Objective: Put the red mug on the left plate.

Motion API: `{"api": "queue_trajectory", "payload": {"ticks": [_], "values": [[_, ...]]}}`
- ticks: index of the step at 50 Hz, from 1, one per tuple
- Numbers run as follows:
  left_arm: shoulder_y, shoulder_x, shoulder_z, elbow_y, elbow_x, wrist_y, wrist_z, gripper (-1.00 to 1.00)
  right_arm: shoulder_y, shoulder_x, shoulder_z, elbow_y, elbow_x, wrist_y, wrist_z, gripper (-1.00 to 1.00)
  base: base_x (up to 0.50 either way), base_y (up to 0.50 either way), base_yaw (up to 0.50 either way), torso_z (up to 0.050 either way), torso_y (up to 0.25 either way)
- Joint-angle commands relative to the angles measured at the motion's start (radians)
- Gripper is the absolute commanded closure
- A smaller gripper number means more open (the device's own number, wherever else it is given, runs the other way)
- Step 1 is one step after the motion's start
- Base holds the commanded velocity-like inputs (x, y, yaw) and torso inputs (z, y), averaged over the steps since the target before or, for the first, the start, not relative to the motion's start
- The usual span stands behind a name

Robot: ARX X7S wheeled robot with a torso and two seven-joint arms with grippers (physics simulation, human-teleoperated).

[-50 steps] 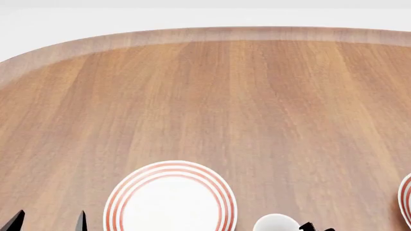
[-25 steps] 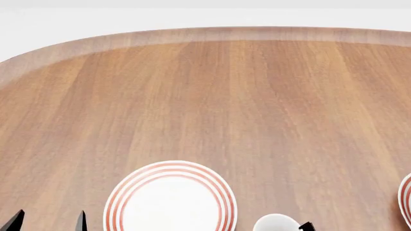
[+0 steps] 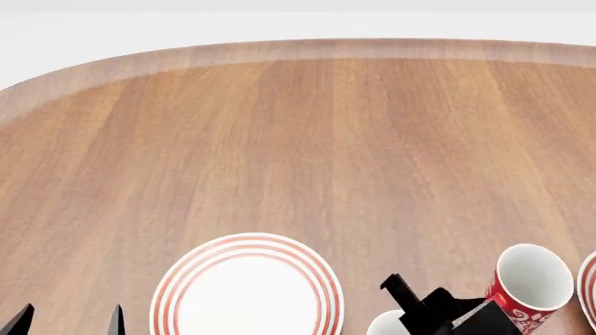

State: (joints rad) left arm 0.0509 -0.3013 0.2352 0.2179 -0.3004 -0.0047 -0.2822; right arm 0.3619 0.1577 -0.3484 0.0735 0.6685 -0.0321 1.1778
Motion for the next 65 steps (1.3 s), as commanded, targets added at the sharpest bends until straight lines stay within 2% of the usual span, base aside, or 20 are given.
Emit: {"api": "queue_trajectory", "payload": {"ticks": [1, 11, 30, 48, 51, 54, 65], "values": [[0.000, -0.004, 0.001, 0.002, -0.002, 0.001, -0.005, -1.00, -0.011, 0.027, -0.085, -0.188, -0.042, 0.071, 0.025, 1.00, 0.00, 0.00, 0.00, 0.000, 0.000], [0.000, -0.007, 0.002, 0.005, -0.004, 0.003, -0.009, -1.00, -0.007, 0.027, -0.141, -0.229, -0.057, 0.070, -0.021, 1.00, 0.00, 0.00, 0.00, 0.000, 0.000], [-0.003, -0.012, 0.004, 0.004, -0.009, 0.004, -0.014, -1.00, 0.049, 0.029, -0.256, -0.161, -0.082, 0.073, -0.185, 1.00, 0.00, 0.00, 0.00, 0.000, 0.001], [-0.003, -0.018, 0.005, 0.007, -0.017, 0.004, -0.019, -1.00, 0.080, 0.032, -0.350, -0.077, -0.059, 0.022, -0.422, 1.00, 0.00, 0.00, 0.00, 0.000, 0.000], [-0.002, -0.019, 0.006, 0.010, -0.017, 0.004, -0.020, -1.00, 0.078, 0.030, -0.346, -0.064, -0.027, 0.029, -0.439, 1.00, 0.00, 0.00, 0.00, 0.000, 0.000], [-0.001, -0.020, 0.007, 0.010, -0.017, 0.005, -0.021, -1.00, 0.074, 0.032, -0.339, -0.051, 0.038, 0.010, -0.521, 1.00, 0.00, 0.00, 0.00, 0.000, 0.000], [-0.002, -0.021, 0.011, 0.008, -0.014, 0.009, -0.025, -1.00, 0.092, 0.041, -0.359, 0.027, 0.084, -0.004, -0.665, 1.00, 0.00, 0.00, 0.00, 0.000, 0.001]]}}
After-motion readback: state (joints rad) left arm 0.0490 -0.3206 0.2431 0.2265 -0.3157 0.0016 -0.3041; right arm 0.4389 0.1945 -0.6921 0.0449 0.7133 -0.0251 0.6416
